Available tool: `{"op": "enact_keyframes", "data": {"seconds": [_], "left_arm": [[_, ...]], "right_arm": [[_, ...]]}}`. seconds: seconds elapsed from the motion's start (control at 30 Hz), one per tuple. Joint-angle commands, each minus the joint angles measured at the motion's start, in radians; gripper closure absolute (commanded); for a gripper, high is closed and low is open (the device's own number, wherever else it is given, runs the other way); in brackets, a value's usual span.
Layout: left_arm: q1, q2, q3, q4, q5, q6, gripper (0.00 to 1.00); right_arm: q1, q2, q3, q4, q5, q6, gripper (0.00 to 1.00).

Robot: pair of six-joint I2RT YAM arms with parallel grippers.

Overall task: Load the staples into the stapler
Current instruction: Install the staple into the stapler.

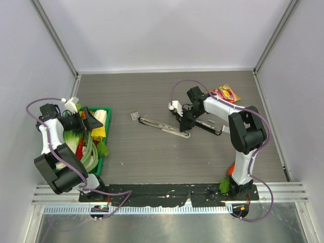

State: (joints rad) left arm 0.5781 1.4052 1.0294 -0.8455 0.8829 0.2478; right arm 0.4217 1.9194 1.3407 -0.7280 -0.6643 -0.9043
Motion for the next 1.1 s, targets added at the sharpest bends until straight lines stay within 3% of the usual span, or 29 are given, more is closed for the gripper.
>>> {"op": "enact_keyframes", "data": {"seconds": [0.0, 0.33, 0.9, 1.07], "left_arm": [[0.009, 0.012, 0.012, 0.002, -0.009, 0.019, 0.0], [0.008, 0.009, 0.012, 0.0, -0.007, 0.019, 0.0], [0.009, 0.009, 0.014, -0.001, -0.009, 0.019, 0.0], [0.009, 0.011, 0.014, 0.002, -0.01, 0.021, 0.0]], "right_arm": [[0.012, 0.029, 0.021, -0.063, 0.015, -0.044, 0.92], [0.019, 0.058, 0.02, -0.064, 0.043, -0.03, 0.9], [0.02, 0.017, -0.008, -0.044, 0.052, -0.005, 0.71], [0.019, 0.007, -0.009, -0.044, 0.046, -0.005, 0.69]]}}
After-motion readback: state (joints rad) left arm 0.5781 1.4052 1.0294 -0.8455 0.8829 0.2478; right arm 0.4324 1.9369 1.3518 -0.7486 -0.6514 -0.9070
